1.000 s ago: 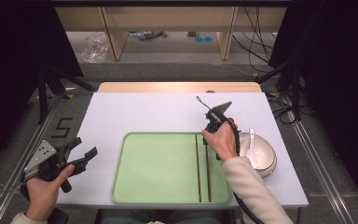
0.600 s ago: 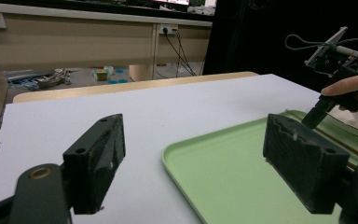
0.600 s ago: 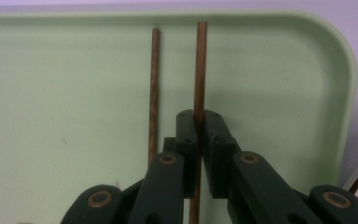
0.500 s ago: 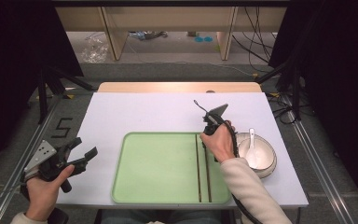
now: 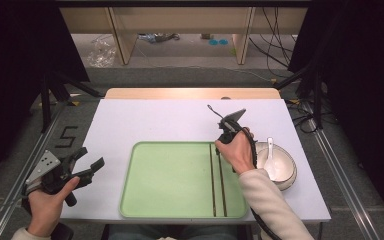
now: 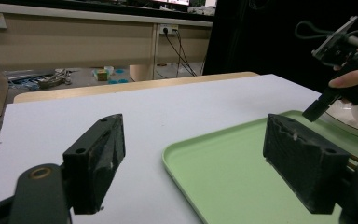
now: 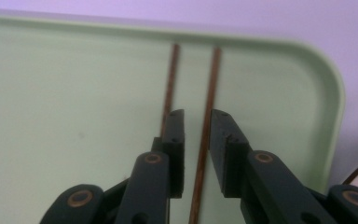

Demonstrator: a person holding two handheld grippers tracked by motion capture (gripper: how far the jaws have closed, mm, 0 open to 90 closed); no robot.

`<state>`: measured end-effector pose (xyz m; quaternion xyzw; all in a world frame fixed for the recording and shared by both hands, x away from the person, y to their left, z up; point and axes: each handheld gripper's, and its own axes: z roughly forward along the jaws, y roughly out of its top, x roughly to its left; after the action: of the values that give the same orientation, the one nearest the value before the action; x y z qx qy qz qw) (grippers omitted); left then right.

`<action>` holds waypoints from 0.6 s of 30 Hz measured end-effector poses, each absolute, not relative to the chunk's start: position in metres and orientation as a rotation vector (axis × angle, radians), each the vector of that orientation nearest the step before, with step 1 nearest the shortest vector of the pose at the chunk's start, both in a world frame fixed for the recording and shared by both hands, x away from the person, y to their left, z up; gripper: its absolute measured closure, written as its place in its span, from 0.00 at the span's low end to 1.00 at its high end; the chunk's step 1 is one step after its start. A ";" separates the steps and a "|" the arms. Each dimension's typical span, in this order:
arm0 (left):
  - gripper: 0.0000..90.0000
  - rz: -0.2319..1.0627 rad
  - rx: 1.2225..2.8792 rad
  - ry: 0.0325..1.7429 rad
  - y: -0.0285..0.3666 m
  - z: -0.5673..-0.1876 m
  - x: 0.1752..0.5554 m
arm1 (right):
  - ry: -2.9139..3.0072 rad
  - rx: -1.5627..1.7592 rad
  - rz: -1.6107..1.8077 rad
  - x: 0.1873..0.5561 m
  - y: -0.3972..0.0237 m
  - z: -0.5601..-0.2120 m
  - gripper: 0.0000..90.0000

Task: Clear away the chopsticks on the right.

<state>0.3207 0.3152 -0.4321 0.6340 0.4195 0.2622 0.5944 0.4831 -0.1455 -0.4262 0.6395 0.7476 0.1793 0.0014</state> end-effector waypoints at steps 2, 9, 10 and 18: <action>0.23 0.608 1.473 0.974 0.315 -0.432 0.321 | 2.401 1.868 0.663 0.478 -0.148 -0.419 0.80; 0.23 0.612 1.471 0.970 0.315 -0.432 0.321 | 2.488 1.256 0.914 0.456 -0.156 -0.406 0.63; 0.23 0.612 1.471 0.970 0.315 -0.432 0.321 | 2.480 1.180 0.948 0.454 -0.158 -0.406 0.58; 0.23 0.614 1.471 0.970 0.315 -0.432 0.321 | 2.315 0.987 1.112 0.417 -0.174 -0.399 0.32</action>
<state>0.3206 0.3150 -0.4318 0.6335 0.4175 0.2643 0.5954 0.4174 -0.1744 -0.3987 0.3520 0.8255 0.3964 0.1940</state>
